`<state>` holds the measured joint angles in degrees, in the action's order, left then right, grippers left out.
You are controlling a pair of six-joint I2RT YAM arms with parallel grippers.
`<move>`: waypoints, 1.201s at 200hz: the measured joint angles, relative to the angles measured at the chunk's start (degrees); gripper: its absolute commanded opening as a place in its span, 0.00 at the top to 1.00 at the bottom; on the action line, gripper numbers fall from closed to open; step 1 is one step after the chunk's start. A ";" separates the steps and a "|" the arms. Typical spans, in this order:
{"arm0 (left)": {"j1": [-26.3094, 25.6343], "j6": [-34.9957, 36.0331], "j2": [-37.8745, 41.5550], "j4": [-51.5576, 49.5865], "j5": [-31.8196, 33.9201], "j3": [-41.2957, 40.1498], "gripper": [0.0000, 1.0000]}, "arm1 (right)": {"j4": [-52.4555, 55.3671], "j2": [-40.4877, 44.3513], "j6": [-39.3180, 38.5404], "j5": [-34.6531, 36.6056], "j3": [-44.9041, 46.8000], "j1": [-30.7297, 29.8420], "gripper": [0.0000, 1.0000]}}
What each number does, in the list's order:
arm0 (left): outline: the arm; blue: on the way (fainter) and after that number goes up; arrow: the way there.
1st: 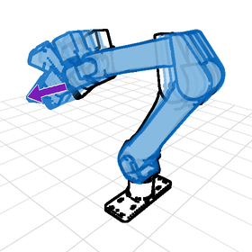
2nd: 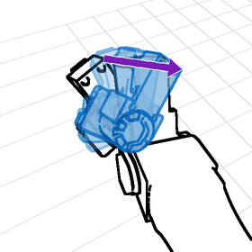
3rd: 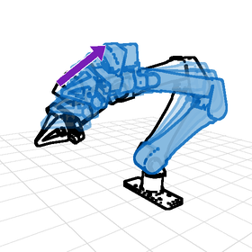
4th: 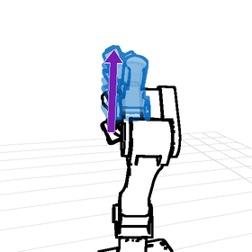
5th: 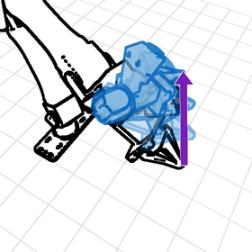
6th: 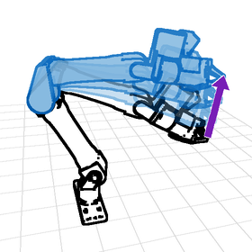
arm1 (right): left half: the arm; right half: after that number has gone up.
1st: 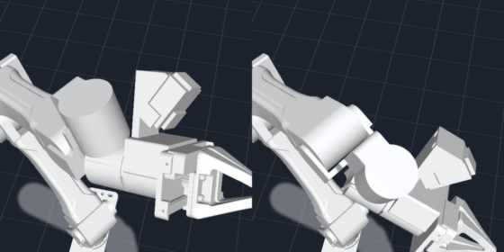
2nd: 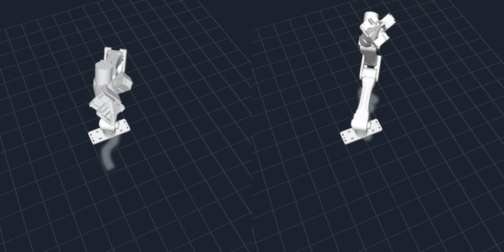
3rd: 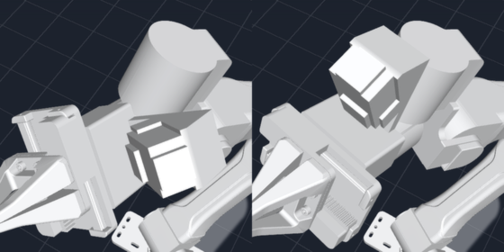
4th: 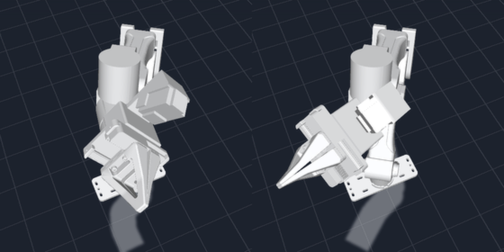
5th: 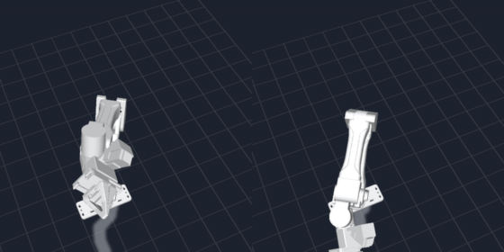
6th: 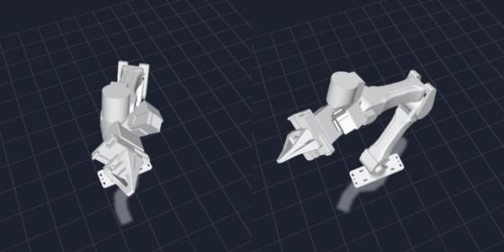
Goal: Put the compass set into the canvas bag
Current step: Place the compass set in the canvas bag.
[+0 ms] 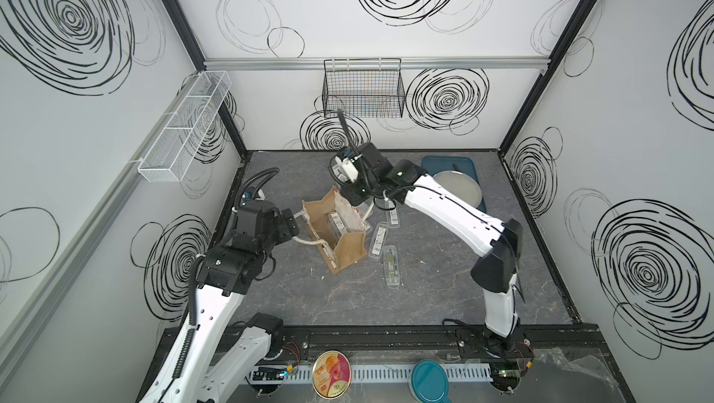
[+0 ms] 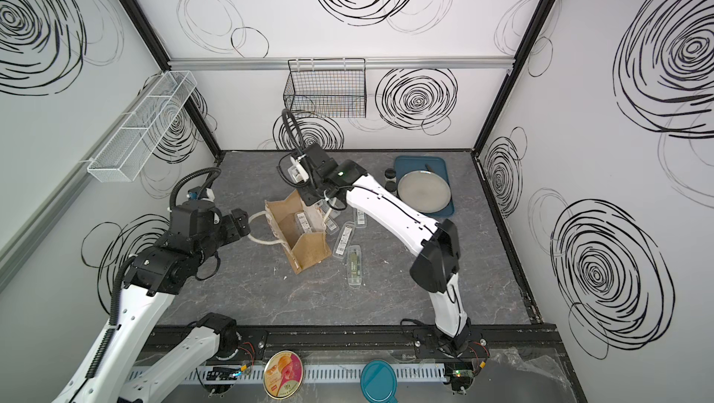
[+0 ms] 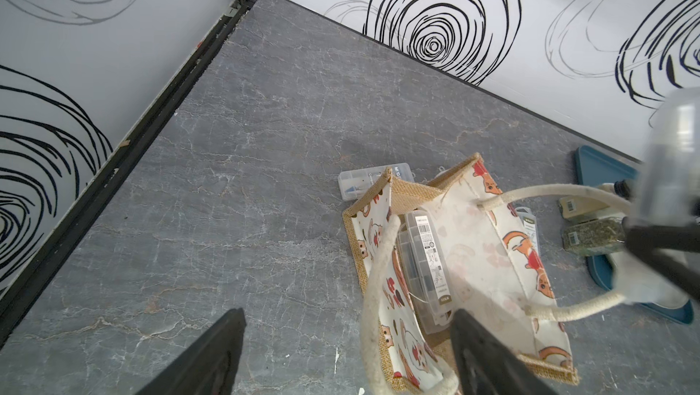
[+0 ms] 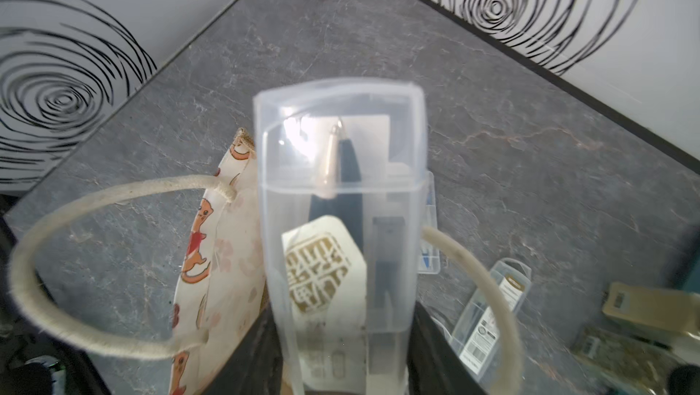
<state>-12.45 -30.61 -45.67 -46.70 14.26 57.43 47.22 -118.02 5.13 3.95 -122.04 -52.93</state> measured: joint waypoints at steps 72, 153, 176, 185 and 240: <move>-0.04 0.20 0.66 -0.37 0.22 0.00 0.12 | 7.80 -12.74 -1.36 1.29 -3.23 -3.78 0.56; -0.04 0.20 0.66 -0.37 0.17 0.00 0.12 | 7.26 -12.46 -0.70 0.76 1.60 -3.56 0.32; -0.04 0.20 0.61 -0.37 0.17 0.00 0.12 | 7.63 -11.87 0.26 0.87 0.55 -3.52 0.28; -0.04 0.20 0.55 -0.37 0.17 0.00 0.12 | 7.76 -11.06 0.72 0.79 0.52 -3.48 0.28; -0.22 0.20 -0.42 -0.35 0.04 0.00 0.12 | 9.07 3.72 4.42 1.88 1.33 -1.16 0.26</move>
<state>-12.67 -30.41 -46.09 -47.05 14.31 57.43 56.29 -114.30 9.54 5.82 -120.70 -54.08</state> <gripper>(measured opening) 0.883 0.743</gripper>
